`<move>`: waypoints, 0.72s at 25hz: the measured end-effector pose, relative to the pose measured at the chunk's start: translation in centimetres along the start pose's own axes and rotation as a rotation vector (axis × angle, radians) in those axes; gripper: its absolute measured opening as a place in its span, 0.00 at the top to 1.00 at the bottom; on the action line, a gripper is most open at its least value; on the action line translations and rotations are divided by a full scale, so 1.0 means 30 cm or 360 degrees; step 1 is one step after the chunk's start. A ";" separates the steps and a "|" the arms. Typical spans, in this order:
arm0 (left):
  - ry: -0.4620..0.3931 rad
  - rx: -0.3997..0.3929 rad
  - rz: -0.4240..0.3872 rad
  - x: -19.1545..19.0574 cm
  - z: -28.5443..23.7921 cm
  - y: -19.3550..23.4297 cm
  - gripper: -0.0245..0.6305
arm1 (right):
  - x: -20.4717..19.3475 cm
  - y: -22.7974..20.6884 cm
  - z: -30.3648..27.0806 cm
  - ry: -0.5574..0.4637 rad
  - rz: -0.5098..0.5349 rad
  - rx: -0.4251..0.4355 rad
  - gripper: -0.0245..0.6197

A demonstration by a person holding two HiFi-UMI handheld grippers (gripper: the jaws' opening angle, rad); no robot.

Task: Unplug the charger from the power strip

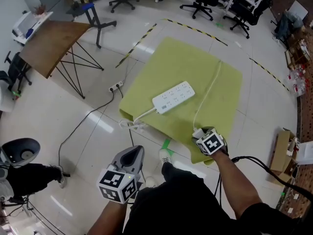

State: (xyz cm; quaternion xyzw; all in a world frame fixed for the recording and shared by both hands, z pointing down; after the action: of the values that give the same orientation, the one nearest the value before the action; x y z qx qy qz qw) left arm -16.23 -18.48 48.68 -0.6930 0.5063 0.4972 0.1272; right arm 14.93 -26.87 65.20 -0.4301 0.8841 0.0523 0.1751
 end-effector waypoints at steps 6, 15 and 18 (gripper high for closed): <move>0.0006 0.0025 -0.0004 -0.010 0.041 0.017 0.95 | -0.007 0.001 -0.021 -0.0037 -0.0035 -0.0008 0.53; -0.0004 0.0017 0.0002 -0.010 0.077 0.020 0.95 | -0.010 -0.009 -0.019 -0.0122 -0.0062 0.0017 0.44; -0.0018 0.0024 -0.0020 -0.003 0.095 0.020 0.95 | -0.002 -0.023 0.005 -0.0178 -0.0117 -0.0039 0.41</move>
State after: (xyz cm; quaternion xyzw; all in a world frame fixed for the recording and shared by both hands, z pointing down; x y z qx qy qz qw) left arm -18.31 -16.77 47.61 -0.6924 0.5048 0.4966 0.1385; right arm 15.53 -27.22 65.13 -0.4609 0.8558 0.0807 0.2206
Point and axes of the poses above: the fingertips, and each gripper's own axes: z backward along the fingers, y to its left, x out of its top, the point moved 7 cm from there along z, backward along the fingers, and after that the axes turned 4 degrees about -z, right-handed, at the moved point
